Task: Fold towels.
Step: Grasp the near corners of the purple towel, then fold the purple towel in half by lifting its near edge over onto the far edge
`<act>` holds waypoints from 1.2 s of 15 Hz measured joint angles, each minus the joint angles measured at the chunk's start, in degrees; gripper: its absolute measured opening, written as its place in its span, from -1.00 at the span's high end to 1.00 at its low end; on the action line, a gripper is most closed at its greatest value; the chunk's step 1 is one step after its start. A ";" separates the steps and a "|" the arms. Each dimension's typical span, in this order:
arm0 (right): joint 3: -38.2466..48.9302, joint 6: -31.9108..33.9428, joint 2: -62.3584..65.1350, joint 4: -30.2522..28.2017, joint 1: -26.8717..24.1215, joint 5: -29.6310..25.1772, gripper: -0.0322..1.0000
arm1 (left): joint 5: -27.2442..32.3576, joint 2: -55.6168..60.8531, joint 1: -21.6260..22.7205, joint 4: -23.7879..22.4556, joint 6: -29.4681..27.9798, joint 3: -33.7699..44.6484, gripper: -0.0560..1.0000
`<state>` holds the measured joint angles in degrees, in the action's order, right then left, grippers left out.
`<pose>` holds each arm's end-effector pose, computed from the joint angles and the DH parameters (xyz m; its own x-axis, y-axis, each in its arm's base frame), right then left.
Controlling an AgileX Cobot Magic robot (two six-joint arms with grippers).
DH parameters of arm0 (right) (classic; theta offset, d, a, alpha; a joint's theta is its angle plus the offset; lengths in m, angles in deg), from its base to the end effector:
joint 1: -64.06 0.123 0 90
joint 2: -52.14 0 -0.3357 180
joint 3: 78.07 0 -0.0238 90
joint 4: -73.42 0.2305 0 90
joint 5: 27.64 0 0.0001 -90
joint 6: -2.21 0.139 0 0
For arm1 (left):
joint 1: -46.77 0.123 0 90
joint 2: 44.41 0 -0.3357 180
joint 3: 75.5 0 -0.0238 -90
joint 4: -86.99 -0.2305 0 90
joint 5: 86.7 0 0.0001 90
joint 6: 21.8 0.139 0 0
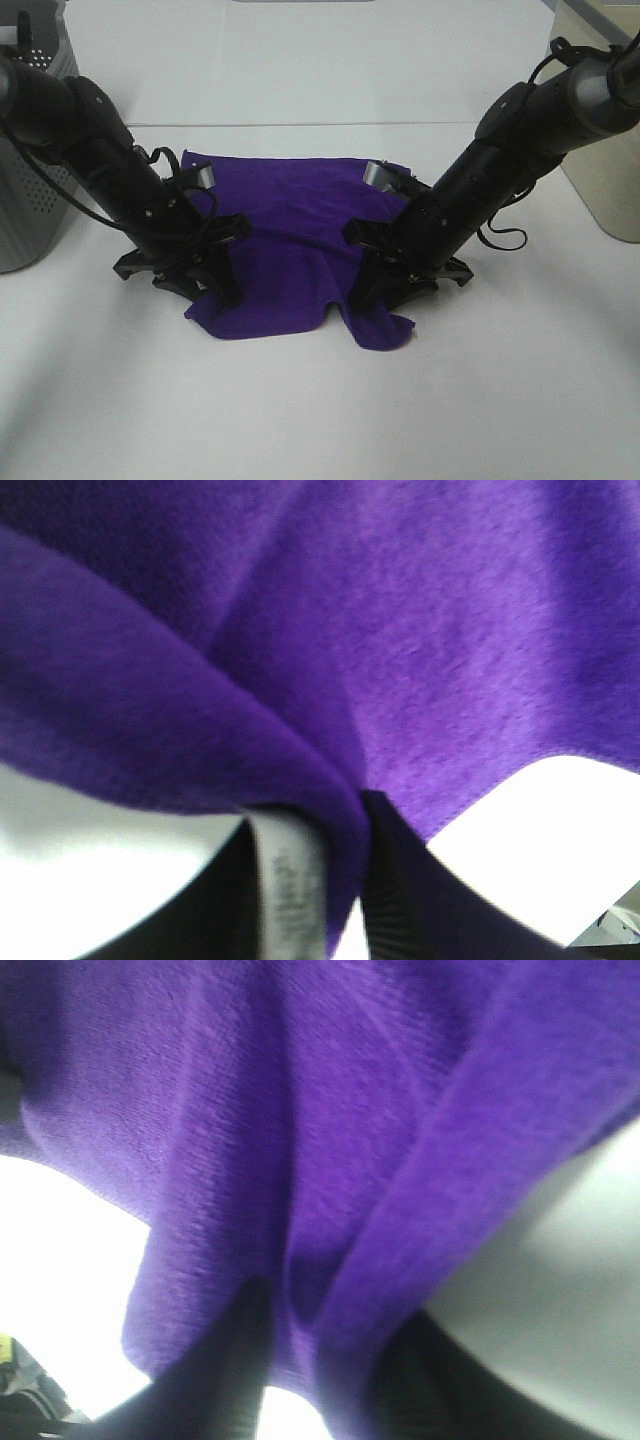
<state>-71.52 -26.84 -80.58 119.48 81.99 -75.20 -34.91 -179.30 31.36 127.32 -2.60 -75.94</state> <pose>0.3610 0.1945 0.0930 -0.9748 -0.2231 -0.0064 -0.1919 0.8235 0.5339 0.3872 -0.1801 0.0968 -0.9888 0.1405 0.0498 0.0962 0.8568 -0.5066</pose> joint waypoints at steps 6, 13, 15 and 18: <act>0.06 0.06 0.17 -1.89 0.06 -0.74 0.89 | 0.52 -0.23 0.00 -1.09 3.04 0.00 0.89; -4.64 0.23 9.51 -10.03 0.06 0.23 0.89 | 0.69 10.77 -0.17 -4.93 3.09 0.29 0.89; -8.31 0.74 9.74 -12.03 0.06 1.20 0.89 | -0.80 11.29 -0.17 -5.44 3.09 -1.83 0.89; -12.15 3.27 9.74 -14.55 -0.46 4.93 0.89 | -3.67 9.80 1.20 -5.90 3.09 -7.73 0.89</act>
<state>-83.67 -23.57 -70.84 104.93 81.53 -70.27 -38.58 -169.50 32.56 121.42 0.49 -83.67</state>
